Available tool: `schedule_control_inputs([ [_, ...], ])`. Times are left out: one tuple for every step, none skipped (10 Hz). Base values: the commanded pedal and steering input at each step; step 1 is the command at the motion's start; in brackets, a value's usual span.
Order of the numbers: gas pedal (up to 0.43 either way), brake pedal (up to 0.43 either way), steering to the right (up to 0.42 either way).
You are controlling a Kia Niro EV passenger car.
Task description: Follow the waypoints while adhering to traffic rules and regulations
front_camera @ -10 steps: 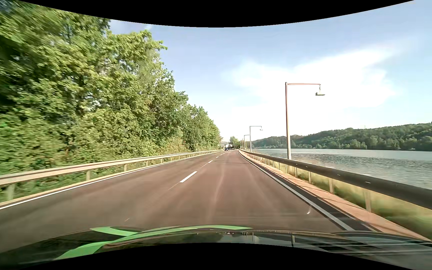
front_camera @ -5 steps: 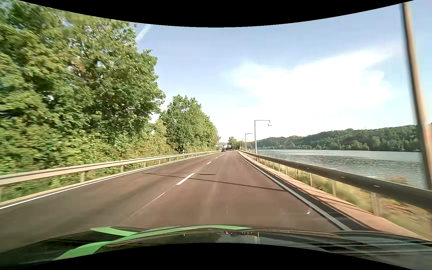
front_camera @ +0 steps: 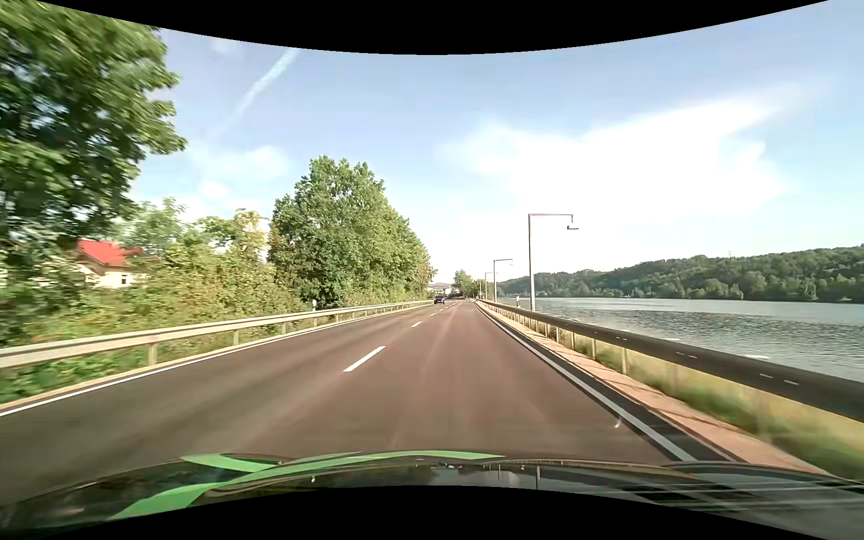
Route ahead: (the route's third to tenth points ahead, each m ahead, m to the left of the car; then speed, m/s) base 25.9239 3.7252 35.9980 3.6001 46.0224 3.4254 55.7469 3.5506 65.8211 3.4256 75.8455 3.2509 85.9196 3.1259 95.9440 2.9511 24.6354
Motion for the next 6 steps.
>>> schedule_control_inputs([
  [0.189,0.000,0.000],
  [0.189,0.000,-0.002],
  [0.189,0.000,-0.002],
  [0.189,0.000,-0.002],
  [0.189,0.000,-0.001],
  [0.189,0.000,0.000],
])
